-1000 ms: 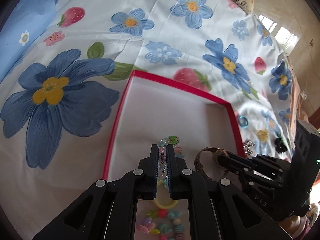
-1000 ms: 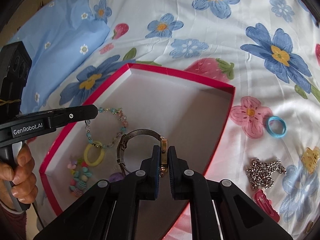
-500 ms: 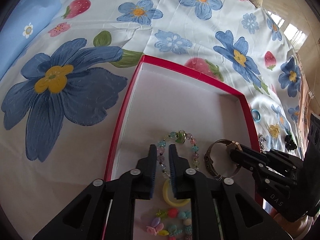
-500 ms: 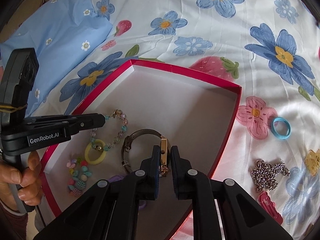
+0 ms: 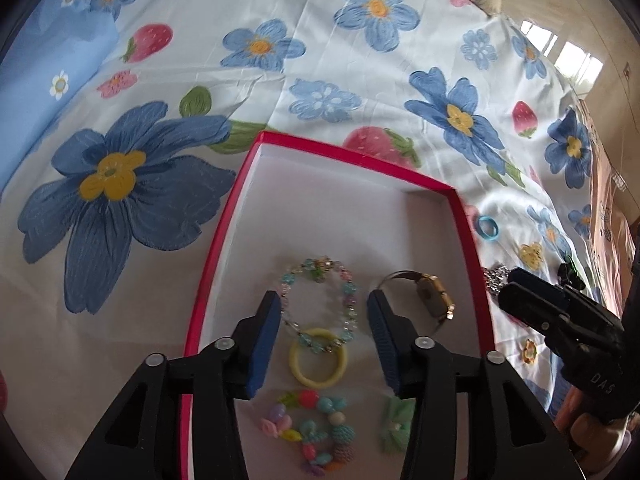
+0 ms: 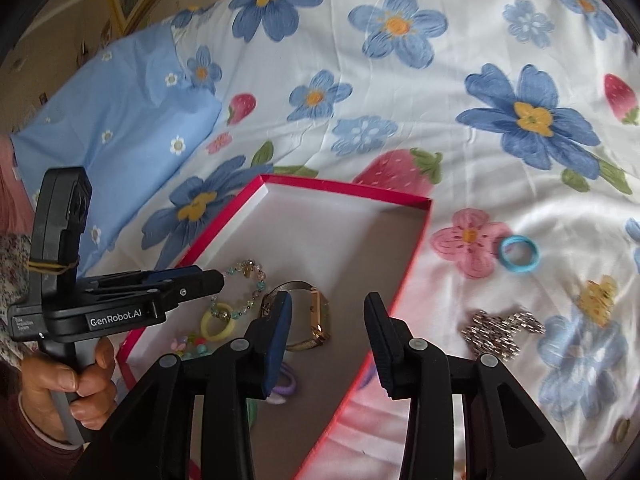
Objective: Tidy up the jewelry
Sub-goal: 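Move both open tools back toward the remaining jewelry, then grasp the silver chain with the left tool while the right tool grasps the yellow claw clip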
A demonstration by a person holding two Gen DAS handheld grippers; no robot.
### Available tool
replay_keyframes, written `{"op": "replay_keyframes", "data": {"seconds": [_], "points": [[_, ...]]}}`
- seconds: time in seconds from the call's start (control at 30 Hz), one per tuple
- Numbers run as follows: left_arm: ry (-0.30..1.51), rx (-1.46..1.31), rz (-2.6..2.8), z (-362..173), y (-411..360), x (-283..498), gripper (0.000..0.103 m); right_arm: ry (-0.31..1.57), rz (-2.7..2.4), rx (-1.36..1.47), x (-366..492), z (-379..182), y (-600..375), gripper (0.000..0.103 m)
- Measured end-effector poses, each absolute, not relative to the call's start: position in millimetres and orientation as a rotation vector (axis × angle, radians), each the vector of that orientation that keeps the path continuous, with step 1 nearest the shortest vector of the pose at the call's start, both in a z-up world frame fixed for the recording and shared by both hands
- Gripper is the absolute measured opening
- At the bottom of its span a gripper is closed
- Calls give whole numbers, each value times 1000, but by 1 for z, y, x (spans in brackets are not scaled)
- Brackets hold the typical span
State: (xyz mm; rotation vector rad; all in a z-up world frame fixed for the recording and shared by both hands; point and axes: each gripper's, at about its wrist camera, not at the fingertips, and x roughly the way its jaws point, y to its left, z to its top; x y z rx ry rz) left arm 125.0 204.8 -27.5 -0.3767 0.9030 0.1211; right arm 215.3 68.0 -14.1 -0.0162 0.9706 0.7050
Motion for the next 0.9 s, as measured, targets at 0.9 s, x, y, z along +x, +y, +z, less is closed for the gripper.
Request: {"op": "replay_keyframes", "data": {"seconds": [0.9], "points": [[916,-277,-22,-1,121,121,67,978,420,129,191,-10,-101,60]]}}
